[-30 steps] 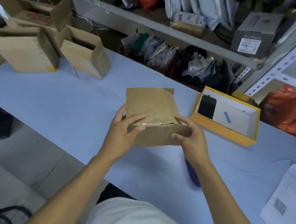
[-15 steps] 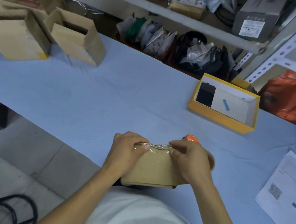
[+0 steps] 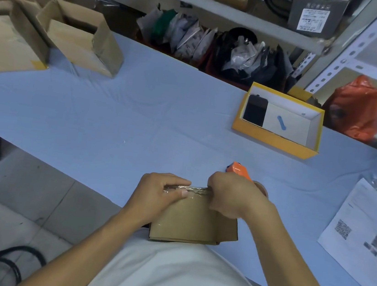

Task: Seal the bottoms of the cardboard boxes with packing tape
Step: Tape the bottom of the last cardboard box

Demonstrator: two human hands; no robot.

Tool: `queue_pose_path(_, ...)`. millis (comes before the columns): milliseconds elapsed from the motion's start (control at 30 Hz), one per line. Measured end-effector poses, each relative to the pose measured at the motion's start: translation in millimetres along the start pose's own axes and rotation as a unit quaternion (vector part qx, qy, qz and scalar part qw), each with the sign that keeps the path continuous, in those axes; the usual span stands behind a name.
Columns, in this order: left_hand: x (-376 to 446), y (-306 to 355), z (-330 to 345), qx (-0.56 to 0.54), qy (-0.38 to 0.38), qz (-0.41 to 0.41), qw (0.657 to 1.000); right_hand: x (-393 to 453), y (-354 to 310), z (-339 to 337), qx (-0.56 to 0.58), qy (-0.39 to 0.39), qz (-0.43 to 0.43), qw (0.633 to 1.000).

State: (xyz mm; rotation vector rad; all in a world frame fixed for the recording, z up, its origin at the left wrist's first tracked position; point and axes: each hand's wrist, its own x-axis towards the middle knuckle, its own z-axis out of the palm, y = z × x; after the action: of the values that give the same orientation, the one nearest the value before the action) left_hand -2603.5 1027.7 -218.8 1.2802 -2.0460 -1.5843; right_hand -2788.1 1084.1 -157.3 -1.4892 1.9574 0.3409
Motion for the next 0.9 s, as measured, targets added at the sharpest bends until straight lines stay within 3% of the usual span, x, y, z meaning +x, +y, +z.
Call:
queue_pose_path(67, 0.6, -1.2, -1.8, -0.009, 0.013, 0.000, 1.000, 3.6, 9.9, 2.6, 0.115, 0.042, 0.004, 0.992)
queue_pose_path(167, 1.5, -3.1, -3.7, -0.021, 0.017, -0.002, 1.000, 1.7, 18.3, 22.3, 0.309, 0.121, 0.018, 0.943)
queue_pose_path(300, -0.8, -4.3, 0.1, -0.024, 0.012, 0.005, 1.000, 1.0, 27.4, 45.1, 0.480, 0.092, 0.013, 0.872)
queue_pose_path(400, -0.8, -2.8, 1.7, -0.016, 0.015, 0.012, 1.000, 2.8, 28.7, 53.2, 0.487, 0.073, -0.028, 0.870)
queue_pose_path(567, -2.2, 0.9, 12.7, 0.016, 0.068, 0.001, 0.998, 0.3, 24.0, 73.1, 0.457, 0.189, -0.030, 0.868)
queue_pose_path(733, 2.0, 6.4, 7.0, 0.127, 0.026, 0.053, 0.990, -1.0, 27.5, 66.8, 0.227, 0.217, -0.072, 0.947)
queue_pose_path(767, 3.5, 7.8, 6.1, 0.145, 0.017, 0.059, 0.988, 0.6, 27.9, 65.6, 0.249, 0.207, -0.073, 0.943)
queue_pose_path(900, 3.6, 12.9, 10.2, 0.163, 0.055, 0.071, 0.983, 4.7, 23.0, 73.3, 0.447, 0.189, -0.051, 0.873)
